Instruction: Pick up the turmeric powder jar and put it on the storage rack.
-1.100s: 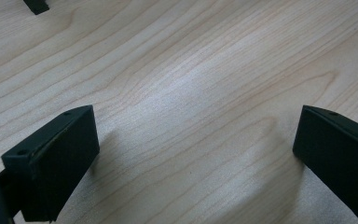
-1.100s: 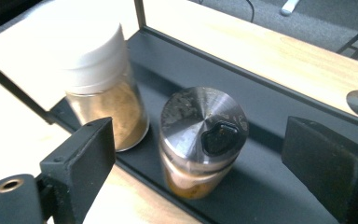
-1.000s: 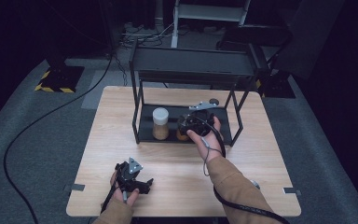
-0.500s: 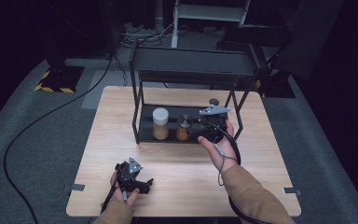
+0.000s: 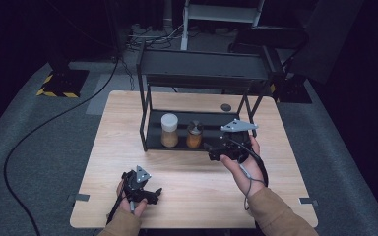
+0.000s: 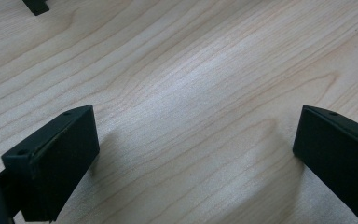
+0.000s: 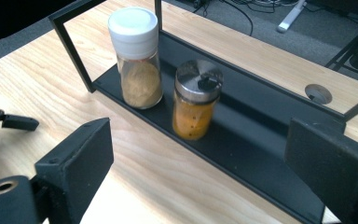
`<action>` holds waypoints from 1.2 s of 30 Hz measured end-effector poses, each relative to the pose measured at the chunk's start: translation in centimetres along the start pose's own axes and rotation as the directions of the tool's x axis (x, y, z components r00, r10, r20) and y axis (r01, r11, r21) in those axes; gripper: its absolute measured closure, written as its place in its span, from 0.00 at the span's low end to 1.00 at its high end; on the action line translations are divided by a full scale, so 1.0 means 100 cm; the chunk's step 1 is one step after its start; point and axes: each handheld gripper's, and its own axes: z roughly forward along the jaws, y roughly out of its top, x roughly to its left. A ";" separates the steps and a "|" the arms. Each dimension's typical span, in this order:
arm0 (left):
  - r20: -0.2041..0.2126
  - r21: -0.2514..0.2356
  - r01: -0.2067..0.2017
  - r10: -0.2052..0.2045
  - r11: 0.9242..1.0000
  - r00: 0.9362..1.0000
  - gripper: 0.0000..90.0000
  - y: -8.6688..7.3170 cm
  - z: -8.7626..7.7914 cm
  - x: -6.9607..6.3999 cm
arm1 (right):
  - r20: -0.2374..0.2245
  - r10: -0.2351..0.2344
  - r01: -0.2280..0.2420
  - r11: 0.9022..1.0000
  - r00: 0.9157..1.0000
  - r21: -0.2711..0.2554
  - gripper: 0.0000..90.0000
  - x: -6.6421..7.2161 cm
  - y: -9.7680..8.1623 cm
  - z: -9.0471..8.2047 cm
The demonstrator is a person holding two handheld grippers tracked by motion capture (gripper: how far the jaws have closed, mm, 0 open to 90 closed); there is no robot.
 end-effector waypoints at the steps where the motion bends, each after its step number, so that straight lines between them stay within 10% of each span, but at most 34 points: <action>1: 0.000 0.000 0.000 0.000 1.000 1.000 0.00 0.000 0.000 0.000 | -0.001 -0.002 0.002 1.000 1.000 0.000 0.09 0.000 -0.002 -0.003; 36: -0.004 0.001 0.005 -0.005 1.000 1.000 0.00 0.000 0.000 -0.001 | 0.029 0.016 -0.018 0.999 0.999 0.047 0.09 -0.013 -0.071 -0.064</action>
